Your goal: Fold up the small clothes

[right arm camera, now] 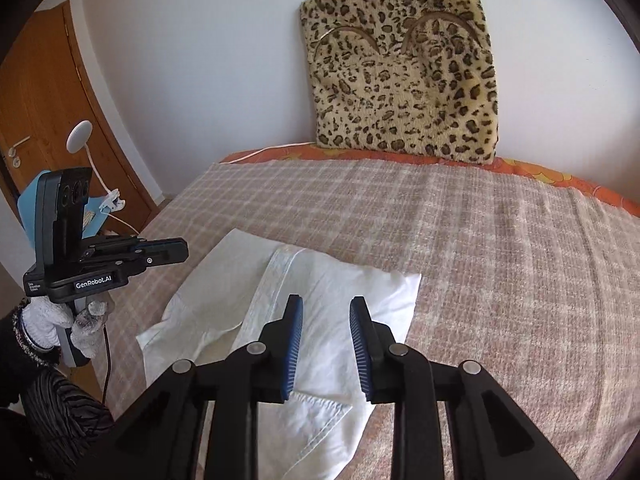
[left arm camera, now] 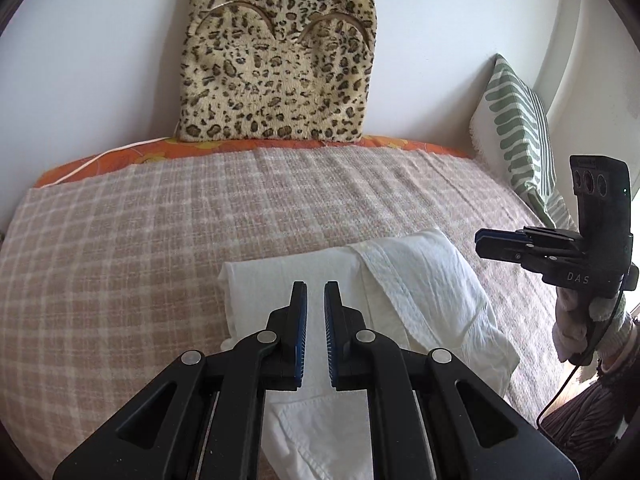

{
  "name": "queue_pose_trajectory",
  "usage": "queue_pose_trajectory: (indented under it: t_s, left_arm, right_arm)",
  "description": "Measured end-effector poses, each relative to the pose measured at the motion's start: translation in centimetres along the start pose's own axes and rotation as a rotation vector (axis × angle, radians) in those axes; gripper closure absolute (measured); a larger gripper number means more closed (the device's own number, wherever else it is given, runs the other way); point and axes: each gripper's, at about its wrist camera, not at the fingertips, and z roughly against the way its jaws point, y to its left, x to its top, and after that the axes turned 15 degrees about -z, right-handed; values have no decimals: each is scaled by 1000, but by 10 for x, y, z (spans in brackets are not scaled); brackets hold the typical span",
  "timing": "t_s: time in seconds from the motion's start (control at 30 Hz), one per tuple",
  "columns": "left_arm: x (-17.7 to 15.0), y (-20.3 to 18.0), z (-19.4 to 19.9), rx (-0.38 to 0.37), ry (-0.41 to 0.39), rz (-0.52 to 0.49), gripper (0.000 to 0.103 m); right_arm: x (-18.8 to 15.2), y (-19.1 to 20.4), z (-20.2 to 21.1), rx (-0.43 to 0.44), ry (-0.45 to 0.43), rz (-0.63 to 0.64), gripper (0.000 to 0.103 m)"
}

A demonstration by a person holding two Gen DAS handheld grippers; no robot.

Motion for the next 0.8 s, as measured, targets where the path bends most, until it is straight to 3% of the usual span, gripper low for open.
queue_pose_trajectory:
  t_s: [0.2, 0.5, 0.63, 0.73, 0.8]
  left_arm:
    - [7, 0, -38, -27, 45, 2, 96]
    - [-23, 19, -78, -11, 165, 57, 96]
    - [-23, 22, -74, -12, 157, 63, 96]
    - [-22, 25, -68, -5, 154, 66, 96]
    - [-19, 30, -63, -6, 140, 88, 96]
  right_arm:
    - [1, 9, -47, -32, 50, 14, 88]
    - [-8, -14, -73, -80, 97, -18, 94]
    - [-2, -32, -63, -74, 90, -81, 98]
    - [3, -48, -50, -119, 43, -143, 89]
    - [7, -55, -41, -98, 11, -186, 89]
